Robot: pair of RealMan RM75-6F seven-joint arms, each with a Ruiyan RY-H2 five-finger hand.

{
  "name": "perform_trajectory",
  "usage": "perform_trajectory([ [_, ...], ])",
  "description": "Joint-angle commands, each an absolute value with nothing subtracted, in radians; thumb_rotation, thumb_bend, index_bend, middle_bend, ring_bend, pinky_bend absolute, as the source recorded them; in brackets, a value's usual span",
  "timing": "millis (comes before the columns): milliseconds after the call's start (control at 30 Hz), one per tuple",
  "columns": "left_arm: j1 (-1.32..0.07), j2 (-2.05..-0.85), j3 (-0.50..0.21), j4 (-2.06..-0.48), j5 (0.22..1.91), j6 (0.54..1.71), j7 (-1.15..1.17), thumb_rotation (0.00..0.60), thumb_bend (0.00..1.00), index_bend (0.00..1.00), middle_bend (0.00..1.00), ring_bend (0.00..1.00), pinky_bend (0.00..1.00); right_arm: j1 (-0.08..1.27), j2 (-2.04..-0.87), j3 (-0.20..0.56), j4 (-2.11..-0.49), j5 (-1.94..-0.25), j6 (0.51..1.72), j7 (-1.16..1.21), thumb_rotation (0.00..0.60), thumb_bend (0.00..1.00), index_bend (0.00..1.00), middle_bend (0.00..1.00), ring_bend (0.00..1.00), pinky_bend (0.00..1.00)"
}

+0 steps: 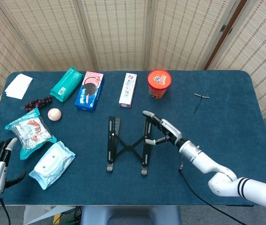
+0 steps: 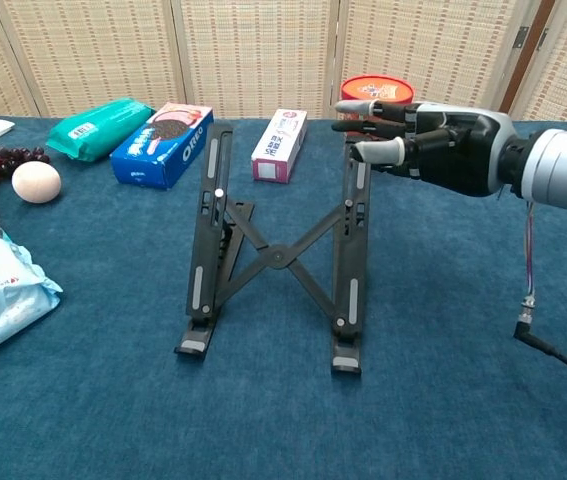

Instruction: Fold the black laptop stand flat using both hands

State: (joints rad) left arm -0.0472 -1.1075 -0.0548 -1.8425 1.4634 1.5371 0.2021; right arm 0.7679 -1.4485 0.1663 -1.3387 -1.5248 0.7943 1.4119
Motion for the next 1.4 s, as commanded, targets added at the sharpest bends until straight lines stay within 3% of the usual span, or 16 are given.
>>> perform_trajectory([
  [33,-0.045,-1.107,-0.054,-1.844,1.463,1.540,0.204,0.600,0.18,0.05,0.07,0.05,0.00,0.777,-1.466,0.158,-1.319,-1.539,0.816,1.468,0.600,0.14,0.00,0.13,0.00,0.02],
  [200,-0.041,-1.105,-0.052,-1.849,1.465,1.545,0.206,0.600,0.18,0.05,0.07,0.05,0.00,0.760,-1.460,0.143,-1.331,-1.570,0.892,1.525,0.600,0.17,0.00,0.20,0.00,0.13],
  [733,-0.045,-1.110,-0.050,-1.848,1.468,1.539,0.224,0.600,0.18,0.05,0.07,0.05,0.00,0.693,-1.313,0.008,-1.577,-1.759,1.148,1.477,0.600,0.17,0.00,0.19,0.00,0.14],
  [1133,-0.040,-1.110,-0.045,-1.837,1.476,1.545,0.215,0.600,0.18,0.05,0.07,0.05,0.00,0.663,-1.267,-0.078,-1.714,-1.825,1.216,1.339,0.600,0.17,0.00,0.18,0.00,0.14],
  [1400,-0.040,-1.112,-0.045,-1.831,1.479,1.546,0.209,0.600,0.18,0.05,0.07,0.05,0.00,0.655,-1.253,-0.093,-1.736,-1.811,1.230,1.269,0.600,0.17,0.00,0.16,0.00,0.14],
])
